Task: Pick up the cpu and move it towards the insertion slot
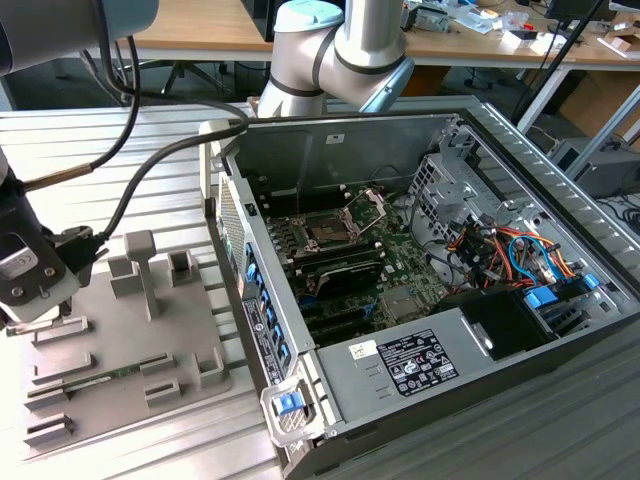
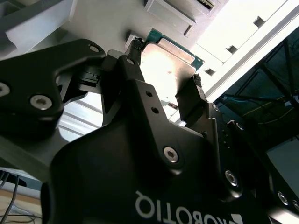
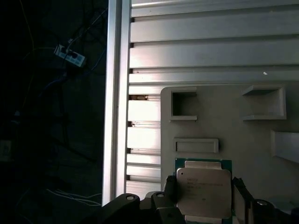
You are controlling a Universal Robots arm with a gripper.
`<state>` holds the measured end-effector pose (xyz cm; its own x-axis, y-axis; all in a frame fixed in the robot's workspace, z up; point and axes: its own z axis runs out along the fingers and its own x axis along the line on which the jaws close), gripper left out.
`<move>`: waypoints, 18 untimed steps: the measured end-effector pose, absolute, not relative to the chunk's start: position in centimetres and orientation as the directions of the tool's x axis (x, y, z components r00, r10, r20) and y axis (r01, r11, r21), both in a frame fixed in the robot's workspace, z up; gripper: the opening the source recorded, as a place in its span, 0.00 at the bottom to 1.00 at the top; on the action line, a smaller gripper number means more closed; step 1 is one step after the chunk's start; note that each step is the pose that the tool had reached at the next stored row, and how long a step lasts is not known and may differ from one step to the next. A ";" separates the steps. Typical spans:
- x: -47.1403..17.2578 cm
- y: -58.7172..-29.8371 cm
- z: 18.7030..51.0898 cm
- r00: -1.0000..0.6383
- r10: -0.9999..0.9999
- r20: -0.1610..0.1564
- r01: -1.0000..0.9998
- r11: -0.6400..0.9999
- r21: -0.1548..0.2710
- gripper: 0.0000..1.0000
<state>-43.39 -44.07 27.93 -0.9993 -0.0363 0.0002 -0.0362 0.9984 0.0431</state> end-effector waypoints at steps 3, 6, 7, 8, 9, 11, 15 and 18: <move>-43.4 -44.1 28.0 -0.999 -0.036 0.000 -0.036 0.998 0.043 0.55; -43.4 -44.1 28.1 -0.999 -0.036 0.000 -0.036 0.998 0.043 0.55; -43.4 -44.1 28.1 -0.999 -0.036 0.000 -0.036 0.998 0.043 0.55; -43.4 -44.1 28.2 -0.999 -0.036 0.000 -0.036 0.998 0.043 0.55; -43.4 -44.1 28.2 -0.999 -0.036 0.000 -0.036 0.998 0.043 0.55; -43.4 -44.1 28.2 -0.999 -0.036 0.000 -0.036 0.998 0.043 0.55; -43.4 -44.1 28.4 -0.999 -0.036 0.000 -0.036 0.998 0.043 0.55; -43.4 -44.1 28.5 -0.999 -0.036 0.000 -0.036 0.998 0.043 0.55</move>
<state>-43.39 -44.07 28.47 -0.9993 -0.0363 0.0002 -0.0362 0.9984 0.0431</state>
